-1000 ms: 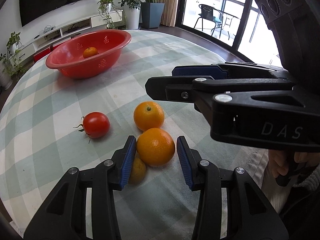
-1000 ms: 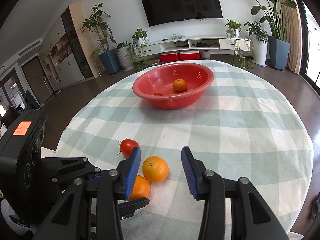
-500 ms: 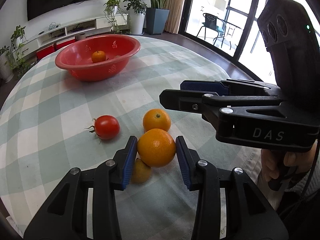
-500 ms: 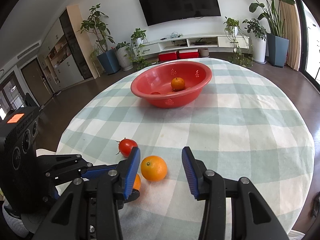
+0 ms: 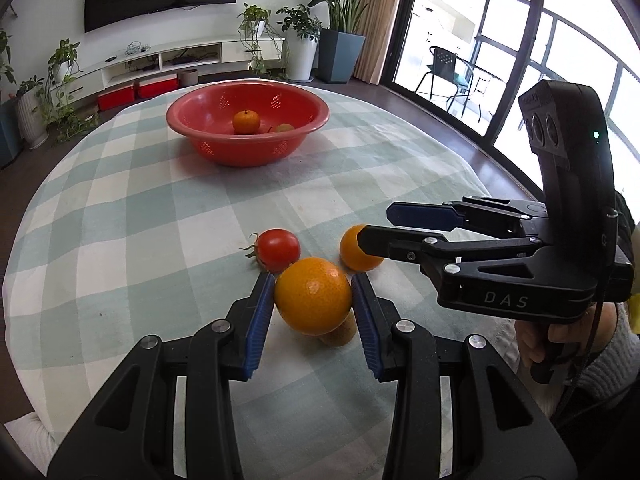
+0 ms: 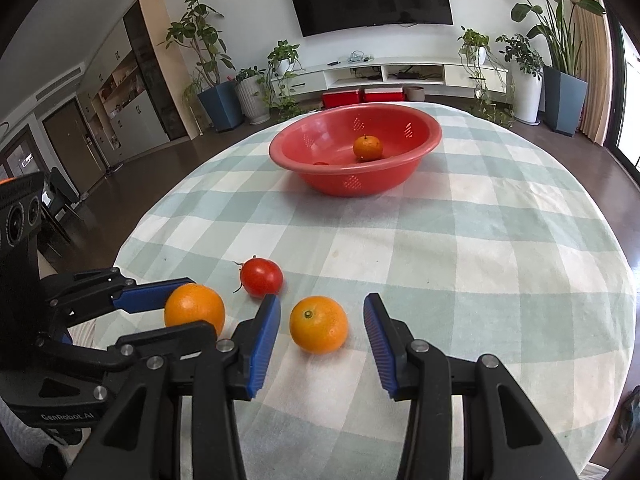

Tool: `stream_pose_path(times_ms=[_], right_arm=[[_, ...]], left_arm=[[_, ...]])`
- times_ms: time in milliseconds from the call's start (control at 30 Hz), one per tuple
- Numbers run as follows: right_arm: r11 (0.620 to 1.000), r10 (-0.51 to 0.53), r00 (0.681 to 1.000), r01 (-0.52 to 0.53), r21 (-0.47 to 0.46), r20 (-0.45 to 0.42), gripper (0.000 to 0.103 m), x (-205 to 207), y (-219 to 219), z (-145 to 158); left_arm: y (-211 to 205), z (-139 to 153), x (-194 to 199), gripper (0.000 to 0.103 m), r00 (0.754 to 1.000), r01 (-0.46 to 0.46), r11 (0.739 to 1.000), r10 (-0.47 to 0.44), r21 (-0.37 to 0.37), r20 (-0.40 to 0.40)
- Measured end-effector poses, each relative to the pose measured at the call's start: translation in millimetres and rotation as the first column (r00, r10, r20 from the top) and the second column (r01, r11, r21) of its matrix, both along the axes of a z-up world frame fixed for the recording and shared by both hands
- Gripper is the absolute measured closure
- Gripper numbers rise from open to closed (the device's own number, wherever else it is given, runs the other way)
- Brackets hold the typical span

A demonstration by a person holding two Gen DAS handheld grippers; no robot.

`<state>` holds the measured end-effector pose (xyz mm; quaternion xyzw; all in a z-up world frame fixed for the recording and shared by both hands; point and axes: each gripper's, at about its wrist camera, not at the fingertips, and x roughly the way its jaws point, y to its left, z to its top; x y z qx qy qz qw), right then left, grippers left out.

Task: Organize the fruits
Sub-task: 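Close the left tool on a large orange while the right tool closes on another orange, then lift and carry both oranges in the left and right tools over the red bowl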

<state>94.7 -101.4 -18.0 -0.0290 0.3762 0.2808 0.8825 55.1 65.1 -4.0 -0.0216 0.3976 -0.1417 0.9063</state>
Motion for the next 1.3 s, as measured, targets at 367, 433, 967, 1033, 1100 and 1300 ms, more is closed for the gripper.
stream_pose_path(times_ms=[367,433,967,1033,1100,1300], right_arm=[[0.996,0.014,1.000,-0.014,-0.092,-0.001,0.056,-1,17,-13],[0.994,0.013,1.000,-0.013,-0.109,-0.006,0.058,0,18,-16],[0.999,0.008,0.999,-0.010,-0.050,-0.034,0.064,0,10,-14],[1.000,0.007,0.999,-0.008,-0.030,-0.038,0.064,1,9,-12],[1.000,0.005,0.999,-0.005,-0.015,-0.042,0.064,2,7,-10],[1.000,-0.002,0.998,0.004,0.029,-0.059,0.064,5,4,-7]], left_arm=[[11,-3,-7,0.066,1.000,-0.029,0.999,0.029,-0.015,-0.003],[11,-4,-6,0.066,1.000,-0.031,0.999,0.030,-0.016,-0.006],[11,-7,-4,0.066,0.999,-0.044,0.999,0.044,-0.020,-0.013],[12,-6,-4,0.066,0.999,-0.047,0.999,0.046,-0.022,-0.012],[13,-6,-3,0.066,0.999,-0.050,0.999,0.049,-0.023,-0.012],[14,-3,0,0.066,0.998,-0.057,0.998,0.056,-0.026,-0.010]])
